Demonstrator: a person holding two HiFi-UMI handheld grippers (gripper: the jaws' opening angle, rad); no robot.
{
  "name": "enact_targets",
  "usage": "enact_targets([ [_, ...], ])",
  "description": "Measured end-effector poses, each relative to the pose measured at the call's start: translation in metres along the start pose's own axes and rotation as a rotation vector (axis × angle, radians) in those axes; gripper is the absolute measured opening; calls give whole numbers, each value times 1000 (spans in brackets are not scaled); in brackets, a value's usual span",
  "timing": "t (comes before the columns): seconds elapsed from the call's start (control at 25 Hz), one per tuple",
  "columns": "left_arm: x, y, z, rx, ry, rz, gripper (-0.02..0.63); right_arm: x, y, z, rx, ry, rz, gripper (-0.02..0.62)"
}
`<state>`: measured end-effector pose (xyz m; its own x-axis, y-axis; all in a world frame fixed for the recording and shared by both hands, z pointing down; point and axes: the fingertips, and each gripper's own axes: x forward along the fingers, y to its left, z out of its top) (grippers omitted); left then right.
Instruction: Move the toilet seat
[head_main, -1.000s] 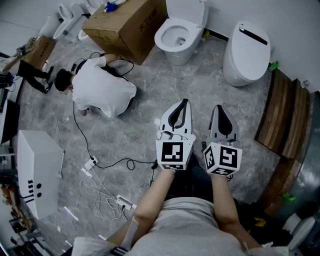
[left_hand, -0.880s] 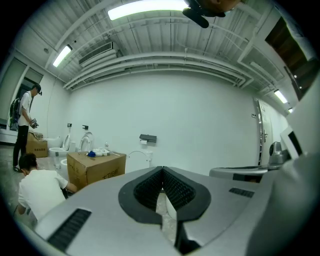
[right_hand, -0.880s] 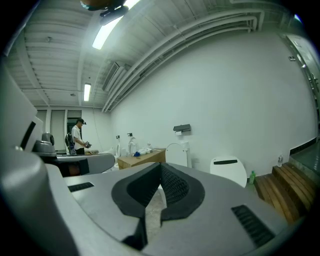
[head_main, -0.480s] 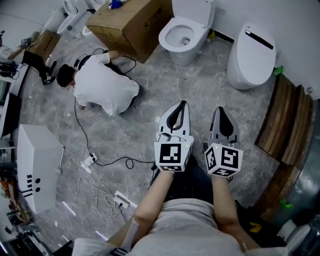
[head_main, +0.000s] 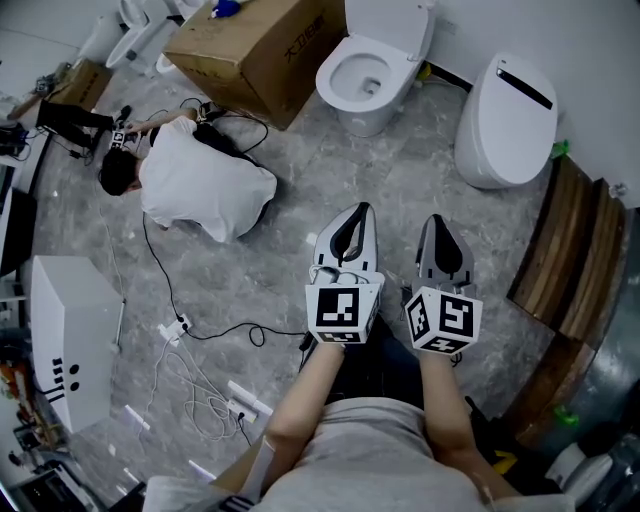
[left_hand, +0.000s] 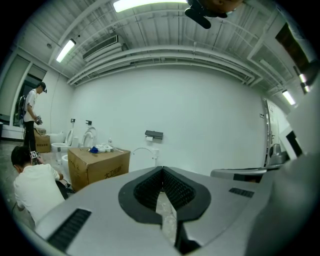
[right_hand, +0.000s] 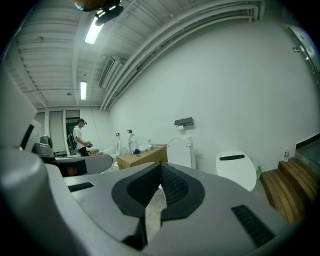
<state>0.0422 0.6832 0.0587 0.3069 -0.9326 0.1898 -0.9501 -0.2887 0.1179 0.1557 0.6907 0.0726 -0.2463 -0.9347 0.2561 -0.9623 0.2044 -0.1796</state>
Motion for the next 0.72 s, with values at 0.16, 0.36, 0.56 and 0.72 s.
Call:
enact_targets([
  [0.16, 27, 23, -2, -17, 20, 7, 14, 34, 5, 3, 0, 13, 1, 17],
  [0.36, 63, 52, 9, -27, 22, -6, 14, 76, 11, 10, 0, 26, -17, 17],
  [0.56, 97, 79, 18, -28, 26, -28, 14, 118, 16, 19, 4, 28, -38, 17],
  [0.72, 121, 105, 19, -29, 41, -28, 14, 152, 27, 22, 14, 31, -40, 17],
])
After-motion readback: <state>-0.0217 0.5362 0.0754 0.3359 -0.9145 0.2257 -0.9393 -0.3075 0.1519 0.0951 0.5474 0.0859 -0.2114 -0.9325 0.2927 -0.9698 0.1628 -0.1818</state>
